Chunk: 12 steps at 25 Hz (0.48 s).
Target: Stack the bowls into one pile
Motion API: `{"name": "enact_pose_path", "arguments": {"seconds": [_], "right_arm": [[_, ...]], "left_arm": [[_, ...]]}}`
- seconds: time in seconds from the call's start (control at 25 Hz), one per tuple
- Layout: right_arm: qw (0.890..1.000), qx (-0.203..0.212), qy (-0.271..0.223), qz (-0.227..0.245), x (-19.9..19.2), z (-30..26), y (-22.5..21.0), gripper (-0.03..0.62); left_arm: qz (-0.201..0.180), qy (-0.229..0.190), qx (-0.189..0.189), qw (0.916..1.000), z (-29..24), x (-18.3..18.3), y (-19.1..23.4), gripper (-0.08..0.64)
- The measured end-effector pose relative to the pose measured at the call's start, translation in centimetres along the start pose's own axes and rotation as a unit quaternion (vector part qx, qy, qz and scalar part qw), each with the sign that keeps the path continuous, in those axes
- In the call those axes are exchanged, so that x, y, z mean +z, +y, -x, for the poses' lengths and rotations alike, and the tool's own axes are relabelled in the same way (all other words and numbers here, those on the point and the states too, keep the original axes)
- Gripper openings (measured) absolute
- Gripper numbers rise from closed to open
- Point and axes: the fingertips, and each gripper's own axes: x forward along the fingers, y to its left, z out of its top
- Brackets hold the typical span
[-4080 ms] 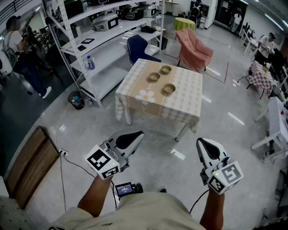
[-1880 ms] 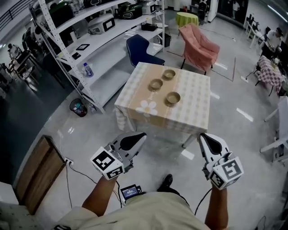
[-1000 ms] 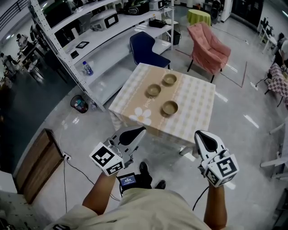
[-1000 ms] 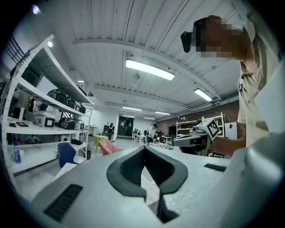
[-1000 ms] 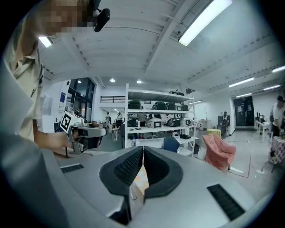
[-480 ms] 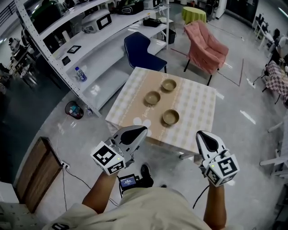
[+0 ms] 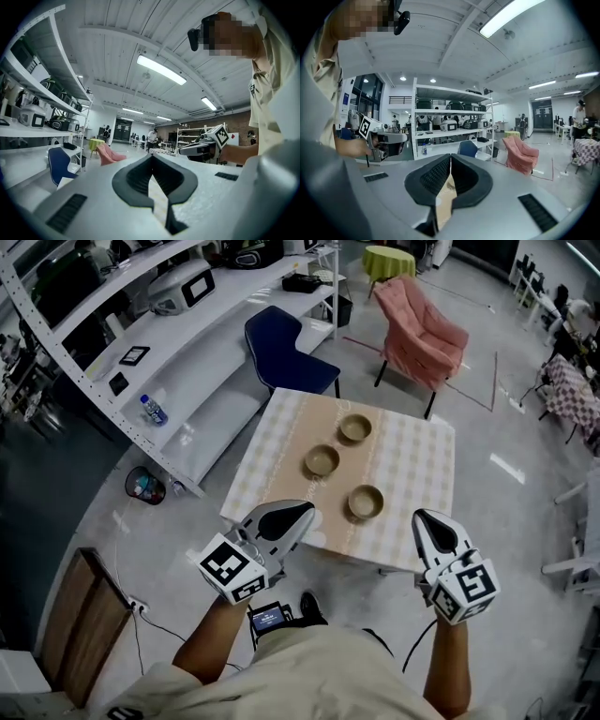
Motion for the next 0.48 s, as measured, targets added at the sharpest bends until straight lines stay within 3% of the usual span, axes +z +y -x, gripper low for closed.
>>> {"name": "enact_pose_path", "arguments": {"seconds": [0.48], "right_arm": [[0.999,-0.027,0.027,-0.005,-1.1,-5.8,-0.7,0.005]], "left_arm": [[0.012,0.000,-0.008,0.9999,0.8,-0.7,5.5,0.006]]}}
